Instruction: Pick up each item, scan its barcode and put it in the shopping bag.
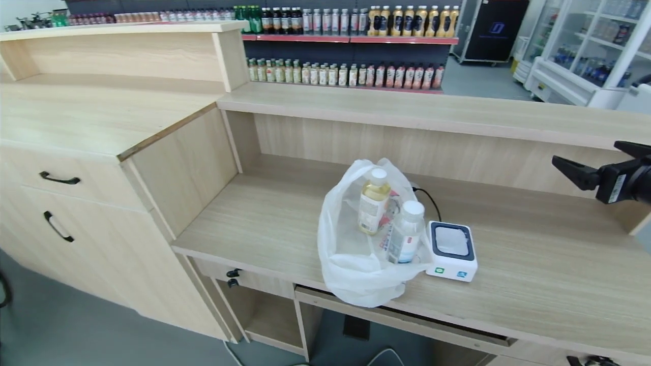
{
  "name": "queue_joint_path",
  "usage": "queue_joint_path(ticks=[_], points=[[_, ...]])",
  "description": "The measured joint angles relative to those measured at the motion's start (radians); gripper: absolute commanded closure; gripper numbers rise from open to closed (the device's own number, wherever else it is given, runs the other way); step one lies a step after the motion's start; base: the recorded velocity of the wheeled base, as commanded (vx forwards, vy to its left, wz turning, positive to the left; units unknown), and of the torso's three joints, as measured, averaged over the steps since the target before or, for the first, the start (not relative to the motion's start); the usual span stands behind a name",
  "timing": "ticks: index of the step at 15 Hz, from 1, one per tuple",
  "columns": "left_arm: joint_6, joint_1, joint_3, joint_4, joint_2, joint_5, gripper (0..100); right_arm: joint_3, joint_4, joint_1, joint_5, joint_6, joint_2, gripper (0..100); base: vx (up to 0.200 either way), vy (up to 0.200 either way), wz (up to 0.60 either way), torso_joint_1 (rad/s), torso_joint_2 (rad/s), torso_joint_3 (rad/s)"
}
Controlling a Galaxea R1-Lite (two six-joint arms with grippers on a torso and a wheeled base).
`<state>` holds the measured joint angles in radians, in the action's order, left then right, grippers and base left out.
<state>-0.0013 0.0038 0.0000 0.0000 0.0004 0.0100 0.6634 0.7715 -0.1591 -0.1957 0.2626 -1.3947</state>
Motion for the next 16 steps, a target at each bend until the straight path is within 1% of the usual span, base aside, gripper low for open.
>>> queue_joint_path(ticks=[1, 2, 3, 5, 8, 10, 13, 14, 16], points=[[0.0, 0.001, 0.0, 0.0, 0.0, 0.0, 100, 0.022, -0.073, -0.001, 0.049, -0.026, 0.017, 0, 0.0, 0.0, -0.6, 0.002, 0.0, 0.002], [0.0, 0.001, 0.0, 0.0, 0.0, 0.0, 100, 0.046, -0.129, 0.0, 0.092, -0.054, 0.036, 0, 0.0, 0.0, 0.0, 0.0, 0.0, 0.0], [0.0, 0.0, 0.0, 0.0, 0.0, 0.0, 100, 0.059, -0.133, 0.0, 0.105, -0.089, 0.05, 0, 0.0, 0.0, 0.0, 0.0, 0.0, 0.0], [0.0, 0.0, 0.0, 0.0, 0.0, 0.0, 100, 0.033, -0.09, -0.009, 0.112, -0.146, 0.074, 0, 0.0, 0.0, 0.0, 0.0, 0.0, 0.0], [0.0, 0.001, 0.0, 0.0, 0.0, 0.0, 100, -0.101, -0.051, -0.023, 0.143, -0.17, 0.143, 0, 0.0, 0.0, 0.0, 0.0, 0.0, 0.0], [0.0, 0.0, 0.0, 0.0, 0.0, 0.0, 100, -0.252, -0.051, -0.022, 0.165, -0.173, 0.24, 0, 0.0, 0.0, 0.0, 0.0, 0.0, 0.0], [0.0, 0.001, 0.0, 0.0, 0.0, 0.0, 100, -0.506, -0.061, -0.002, 0.182, -0.175, 0.459, 0, 0.0, 0.0, 0.0, 0.0, 0.0, 0.0], [0.0, -0.001, 0.0, 0.0, 0.0, 0.0, 100, -0.571, -0.089, 0.02, 0.189, -0.176, 0.543, 0, 0.0, 0.0, 0.0, 0.0, 0.0, 0.0], [0.0, 0.001, 0.0, 0.0, 0.0, 0.0, 100, -0.629, -0.223, 0.069, 0.2, -0.179, 0.705, 0, 0.0, 0.0, 0.0, 0.0, 0.0, 0.0]])
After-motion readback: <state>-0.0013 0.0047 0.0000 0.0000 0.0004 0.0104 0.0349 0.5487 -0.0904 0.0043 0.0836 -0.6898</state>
